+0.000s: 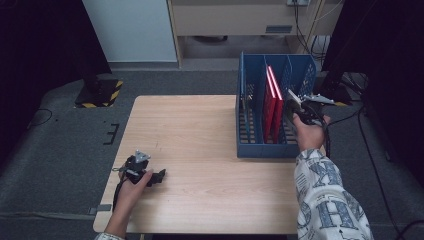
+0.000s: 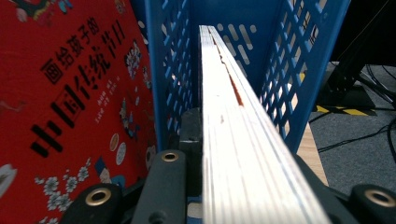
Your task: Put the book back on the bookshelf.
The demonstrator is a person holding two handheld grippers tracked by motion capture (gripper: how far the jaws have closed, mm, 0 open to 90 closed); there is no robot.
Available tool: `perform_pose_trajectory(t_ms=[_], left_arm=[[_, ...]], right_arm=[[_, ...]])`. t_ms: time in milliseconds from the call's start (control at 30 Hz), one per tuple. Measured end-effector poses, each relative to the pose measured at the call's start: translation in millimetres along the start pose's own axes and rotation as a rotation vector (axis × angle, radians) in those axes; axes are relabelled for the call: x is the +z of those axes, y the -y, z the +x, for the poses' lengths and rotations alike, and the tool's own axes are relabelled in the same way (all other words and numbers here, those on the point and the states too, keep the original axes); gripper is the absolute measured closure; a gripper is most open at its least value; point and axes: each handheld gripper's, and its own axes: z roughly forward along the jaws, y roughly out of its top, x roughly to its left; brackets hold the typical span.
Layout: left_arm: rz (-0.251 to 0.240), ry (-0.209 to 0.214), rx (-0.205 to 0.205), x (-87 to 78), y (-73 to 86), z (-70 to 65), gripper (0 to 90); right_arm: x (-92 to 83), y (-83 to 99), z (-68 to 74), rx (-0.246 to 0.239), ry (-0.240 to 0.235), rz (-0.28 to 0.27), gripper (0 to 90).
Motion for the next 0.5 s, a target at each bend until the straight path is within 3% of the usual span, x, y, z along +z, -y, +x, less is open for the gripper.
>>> perform_pose_trajectory(t_ms=[500], left_arm=[[0.000, 0.001, 0.001, 0.1, 0.0, -0.1, 0.0]], right_arm=[[10.6, 6.7, 2.0, -0.012, 0.004, 0.035, 75.5]])
